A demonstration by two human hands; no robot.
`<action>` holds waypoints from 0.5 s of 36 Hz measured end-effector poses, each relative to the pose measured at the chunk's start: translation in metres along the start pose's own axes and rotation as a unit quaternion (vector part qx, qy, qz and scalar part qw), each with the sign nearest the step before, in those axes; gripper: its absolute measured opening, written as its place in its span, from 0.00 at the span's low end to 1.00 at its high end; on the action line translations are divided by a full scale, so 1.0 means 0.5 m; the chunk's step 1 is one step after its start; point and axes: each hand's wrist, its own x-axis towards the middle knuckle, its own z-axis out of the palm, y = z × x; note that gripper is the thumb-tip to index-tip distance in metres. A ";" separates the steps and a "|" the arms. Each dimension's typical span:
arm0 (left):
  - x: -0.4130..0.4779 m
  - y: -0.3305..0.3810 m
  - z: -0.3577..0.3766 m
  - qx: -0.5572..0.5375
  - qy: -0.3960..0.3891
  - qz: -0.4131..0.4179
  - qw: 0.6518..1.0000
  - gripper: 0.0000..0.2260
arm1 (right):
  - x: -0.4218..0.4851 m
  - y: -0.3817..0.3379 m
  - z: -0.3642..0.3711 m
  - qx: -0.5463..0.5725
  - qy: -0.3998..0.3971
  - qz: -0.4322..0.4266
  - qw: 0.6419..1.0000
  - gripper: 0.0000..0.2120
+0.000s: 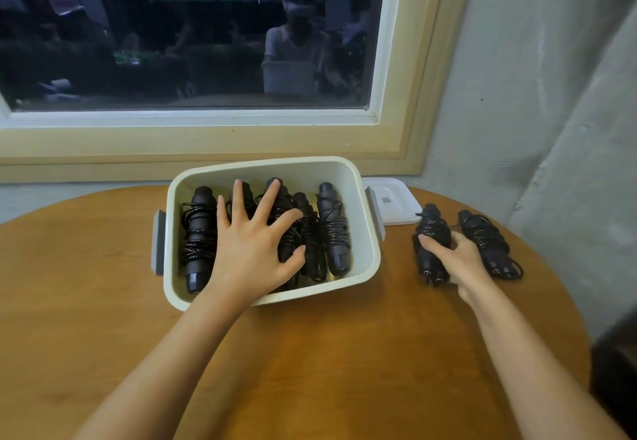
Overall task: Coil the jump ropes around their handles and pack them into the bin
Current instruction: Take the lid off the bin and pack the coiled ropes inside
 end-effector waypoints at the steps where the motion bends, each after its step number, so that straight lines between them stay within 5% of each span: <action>1: 0.000 0.000 0.000 -0.001 0.001 0.001 1.000 0.25 | -0.013 -0.012 -0.003 0.042 -0.017 0.009 0.999 0.26; 6: -0.002 0.000 -0.003 0.002 -0.005 0.000 1.000 0.27 | -0.106 -0.103 -0.007 0.167 -0.094 -0.048 0.980 0.29; 13: -0.004 0.003 -0.009 -0.006 -0.010 -0.025 1.000 0.35 | -0.216 -0.182 0.074 0.127 -0.225 -0.151 0.954 0.29; 18: -0.011 0.006 -0.011 -0.011 -0.017 -0.025 0.999 0.34 | -0.217 -0.153 0.165 -0.015 -0.223 -0.202 0.954 0.32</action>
